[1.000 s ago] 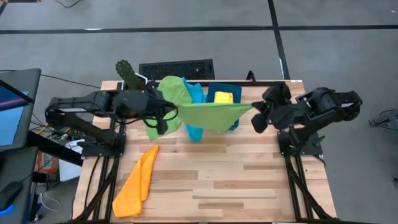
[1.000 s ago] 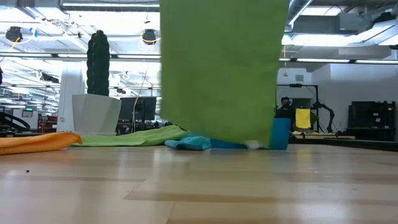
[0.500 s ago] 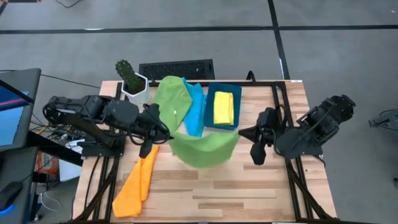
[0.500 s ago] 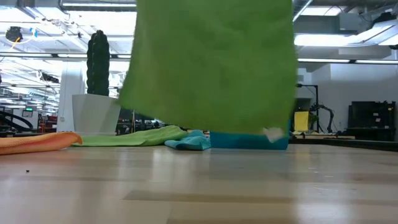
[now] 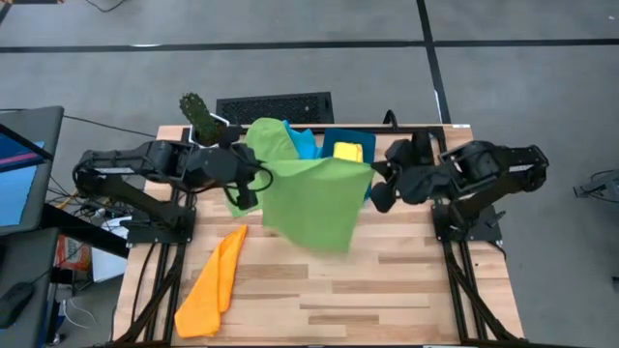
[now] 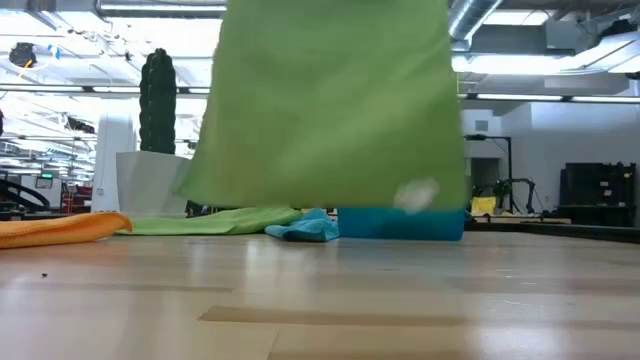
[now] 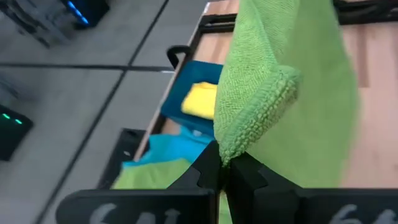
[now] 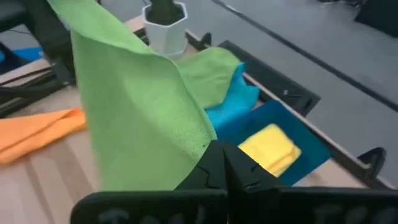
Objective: Fold microfiber towels
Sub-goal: Fold the right green towel
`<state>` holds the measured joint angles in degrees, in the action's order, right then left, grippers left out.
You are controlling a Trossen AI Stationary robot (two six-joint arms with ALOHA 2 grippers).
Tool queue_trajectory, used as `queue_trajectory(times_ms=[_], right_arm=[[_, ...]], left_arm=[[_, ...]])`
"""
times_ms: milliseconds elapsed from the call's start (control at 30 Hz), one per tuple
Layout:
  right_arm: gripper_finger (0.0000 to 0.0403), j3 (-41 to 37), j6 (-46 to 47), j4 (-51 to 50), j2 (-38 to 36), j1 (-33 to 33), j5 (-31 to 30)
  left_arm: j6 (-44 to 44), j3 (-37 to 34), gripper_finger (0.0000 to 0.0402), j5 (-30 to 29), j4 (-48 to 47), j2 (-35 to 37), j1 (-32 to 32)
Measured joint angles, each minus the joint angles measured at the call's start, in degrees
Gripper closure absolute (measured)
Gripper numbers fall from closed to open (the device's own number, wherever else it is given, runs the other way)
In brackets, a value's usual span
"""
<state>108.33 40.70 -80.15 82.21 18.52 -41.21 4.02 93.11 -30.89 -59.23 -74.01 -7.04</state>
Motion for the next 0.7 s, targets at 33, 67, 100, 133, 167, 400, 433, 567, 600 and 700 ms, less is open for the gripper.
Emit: queue_trajectory(times_ms=[33,67,100,133,167,400,433,567,600,700], right_arm=[[0.0399,0.00,-0.49,0.62,-0.04,-0.45,-0.11],[0.0399,0.04,-0.65,1.22,0.03,-0.56,-0.48],[0.0399,0.04,-0.73,1.66,0.18,-0.53,-0.93],[0.0399,0.03,-0.74,1.79,0.34,-0.10,-1.15],[0.0399,-0.03,-0.72,1.76,0.43,0.50,-1.17],[0.0399,0.02,7.00,1.22,2.98,9.05,-1.32],[0.0399,0.02,9.02,1.24,3.86,10.62,-1.12],[0.0399,0.02,17.62,1.36,8.52,17.30,-0.72],[0.0399,0.02,19.91,1.50,10.16,18.76,-0.70],[0.0399,-0.04,26.30,3.82,14.94,22.33,-0.11]], left_arm=[[-1.75,-0.01,0.0401,0.02,0.53,-0.04,0.65],[-3.21,-0.01,0.0401,-0.01,1.31,-0.08,1.26],[-4.44,0.01,0.0401,-0.04,2.15,-0.08,1.73],[-5.26,0.01,0.0401,-0.05,2.45,-0.08,2.09],[-5.82,0.01,0.0401,-0.07,2.30,-0.17,2.20],[3.67,-0.85,0.0401,4.42,-1.14,-0.10,-0.89],[5.44,-1.66,0.0401,5.55,-1.53,-0.10,-2.16],[15.13,-5.56,0.0401,9.18,-2.89,-0.15,-9.07],[17.65,-7.17,0.0401,10.30,-2.42,-0.04,-11.01],[23.98,-14.28,0.0401,13.40,1.56,-0.21,-16.94]])
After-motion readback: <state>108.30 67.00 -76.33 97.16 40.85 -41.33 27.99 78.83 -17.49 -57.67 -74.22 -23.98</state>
